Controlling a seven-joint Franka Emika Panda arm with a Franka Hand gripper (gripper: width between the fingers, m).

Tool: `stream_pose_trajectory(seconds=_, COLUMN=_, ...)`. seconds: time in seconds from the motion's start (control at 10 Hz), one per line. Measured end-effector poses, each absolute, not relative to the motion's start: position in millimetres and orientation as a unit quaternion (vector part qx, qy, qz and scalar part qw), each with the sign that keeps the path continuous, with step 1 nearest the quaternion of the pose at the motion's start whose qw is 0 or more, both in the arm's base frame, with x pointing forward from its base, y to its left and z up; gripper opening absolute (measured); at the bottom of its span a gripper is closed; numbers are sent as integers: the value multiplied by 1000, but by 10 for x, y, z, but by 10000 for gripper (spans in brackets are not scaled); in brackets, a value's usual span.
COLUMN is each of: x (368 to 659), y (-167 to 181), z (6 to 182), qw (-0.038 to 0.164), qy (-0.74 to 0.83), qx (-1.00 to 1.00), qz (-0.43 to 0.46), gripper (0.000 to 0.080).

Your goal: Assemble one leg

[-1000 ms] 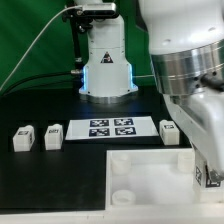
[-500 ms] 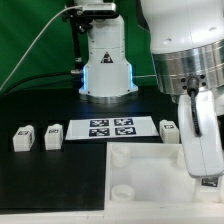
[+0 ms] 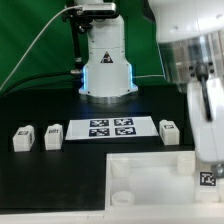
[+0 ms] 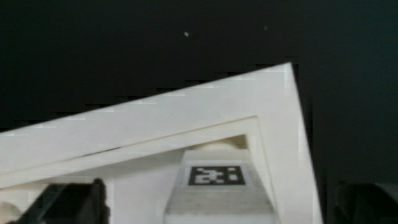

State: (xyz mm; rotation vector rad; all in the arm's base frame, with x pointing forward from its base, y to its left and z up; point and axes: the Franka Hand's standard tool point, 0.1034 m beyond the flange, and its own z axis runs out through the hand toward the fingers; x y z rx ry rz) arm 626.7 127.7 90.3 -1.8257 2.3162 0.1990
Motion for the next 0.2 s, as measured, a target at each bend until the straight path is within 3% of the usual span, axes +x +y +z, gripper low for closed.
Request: stream_pose_trajectory(seconds=0.2, x=6254, y=1285, z=903, qw=91, qy=778, qx=-618, qz=70, gripper=648)
